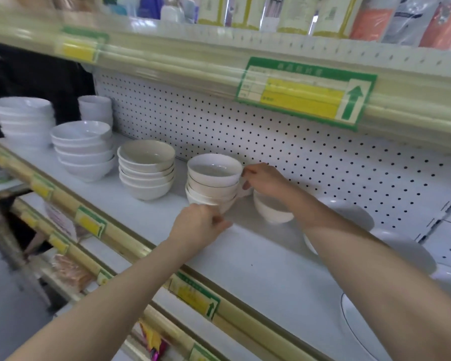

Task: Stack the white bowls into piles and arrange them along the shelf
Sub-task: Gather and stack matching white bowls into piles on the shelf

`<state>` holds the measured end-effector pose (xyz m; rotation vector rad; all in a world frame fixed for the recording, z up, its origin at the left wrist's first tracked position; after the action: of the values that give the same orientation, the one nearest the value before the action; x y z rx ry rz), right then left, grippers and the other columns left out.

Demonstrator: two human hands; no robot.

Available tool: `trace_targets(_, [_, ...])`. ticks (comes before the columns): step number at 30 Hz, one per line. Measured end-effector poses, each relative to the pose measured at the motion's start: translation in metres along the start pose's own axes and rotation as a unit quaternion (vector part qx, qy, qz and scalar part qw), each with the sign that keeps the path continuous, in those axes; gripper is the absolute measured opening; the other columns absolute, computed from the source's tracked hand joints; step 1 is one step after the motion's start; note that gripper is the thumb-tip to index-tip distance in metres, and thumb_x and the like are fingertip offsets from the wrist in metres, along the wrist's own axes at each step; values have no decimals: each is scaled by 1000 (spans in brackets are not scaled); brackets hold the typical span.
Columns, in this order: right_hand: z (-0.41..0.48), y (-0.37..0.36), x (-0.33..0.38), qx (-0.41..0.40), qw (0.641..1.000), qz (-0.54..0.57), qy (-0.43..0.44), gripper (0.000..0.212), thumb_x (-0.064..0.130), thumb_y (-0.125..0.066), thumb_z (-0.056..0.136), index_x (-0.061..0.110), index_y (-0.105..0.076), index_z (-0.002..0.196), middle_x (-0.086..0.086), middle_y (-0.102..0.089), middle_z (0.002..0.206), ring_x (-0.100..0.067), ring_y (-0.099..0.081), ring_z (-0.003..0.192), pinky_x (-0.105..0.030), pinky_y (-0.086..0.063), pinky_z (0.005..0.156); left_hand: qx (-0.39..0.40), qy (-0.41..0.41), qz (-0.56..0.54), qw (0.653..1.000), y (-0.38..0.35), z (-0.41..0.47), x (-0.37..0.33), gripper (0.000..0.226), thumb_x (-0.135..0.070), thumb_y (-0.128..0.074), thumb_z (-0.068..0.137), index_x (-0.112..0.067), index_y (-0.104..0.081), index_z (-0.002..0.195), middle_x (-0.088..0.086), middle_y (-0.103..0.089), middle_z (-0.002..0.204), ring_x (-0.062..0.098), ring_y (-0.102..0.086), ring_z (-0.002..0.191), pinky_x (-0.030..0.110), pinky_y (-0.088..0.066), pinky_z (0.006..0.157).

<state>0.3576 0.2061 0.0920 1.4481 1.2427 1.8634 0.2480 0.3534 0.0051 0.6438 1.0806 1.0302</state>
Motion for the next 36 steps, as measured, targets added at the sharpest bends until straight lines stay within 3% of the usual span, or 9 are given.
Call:
trace_targets(3, [3,-9,5,19,1000,3,2,31,3,-58,86,13,-70,113,-7,-70,110,-19,-63,95,-26,-50,77,-44,93,22,994,13,-1,26,44,-62,-60,83,-20,-69,78,-3,-71,78,20,-66,80,31,-49,69])
trace_targets(5, [3,-16,6,27,999,33,3,32,0,-55,85,12,-70,111,-5,-70,105,-14,-62,86,-20,-48,65,-57,135,-11,989,17,0,34,48,-62,-64,80,-15,-64,90,-4,-66,87,20,-64,87,31,-45,71])
trace_targets(8, [4,-21,4,31,999,15,8,34,0,-53,84,11,-71,112,-7,-70,106,-22,-64,99,-26,-53,76,-68,171,-60,981,15,5,34,79,-60,-74,73,-4,-44,119,8,-52,112,28,-56,106,34,-41,81])
trace_targets(11, [4,-21,3,33,999,37,9,34,-4,-51,86,7,-70,110,-6,-67,99,-16,-61,89,-13,-45,57,-58,147,-142,977,16,13,31,91,-47,-81,71,-5,-36,138,10,-49,132,29,-52,120,36,-43,92])
trace_targets(13, [4,-20,3,31,998,54,12,30,-7,-51,85,7,-71,102,-5,-66,93,-12,-60,80,-10,-42,52,-52,123,-166,977,17,17,33,85,-44,-83,70,-11,-41,136,5,-58,127,27,-58,113,33,-45,84])
trace_targets(18, [4,-21,5,38,999,39,2,24,-3,-57,81,11,-74,91,-6,-70,90,-21,-65,92,-26,-49,73,-61,121,-181,974,23,10,36,68,-45,-82,71,-17,-53,125,-1,-66,115,22,-63,102,29,-46,78])
trace_targets(22, [3,-28,16,49,999,-8,12,24,2,-59,81,8,-74,97,-9,-72,105,-26,-63,107,-36,-50,90,-70,114,-172,976,30,0,45,64,-48,-80,72,-24,-53,125,-5,-67,111,22,-63,100,31,-46,77])
trace_targets(29, [-8,-43,35,63,998,1,15,27,3,-53,86,5,-72,106,-9,-71,108,-25,-62,105,-37,-50,93,-79,118,-143,979,49,-22,58,67,-54,-78,71,-28,-51,127,-8,-66,112,20,-62,100,32,-48,79])
trace_targets(36, [-6,-55,38,76,996,-27,37,31,21,-55,57,15,-69,85,-8,-72,91,-28,-65,95,-48,-53,87,-71,116,-137,981,63,-38,67,69,-54,-79,70,-28,-50,128,-8,-65,113,21,-63,101,35,-51,83])
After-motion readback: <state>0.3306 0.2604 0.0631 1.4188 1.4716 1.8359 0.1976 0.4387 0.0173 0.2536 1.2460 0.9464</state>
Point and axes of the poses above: each hand's wrist, its own z-axis towards the middle knuckle, its own y-axis out of the back of the hand, x = y × z, the point moved 2 cm from there along z, towards the middle knuckle
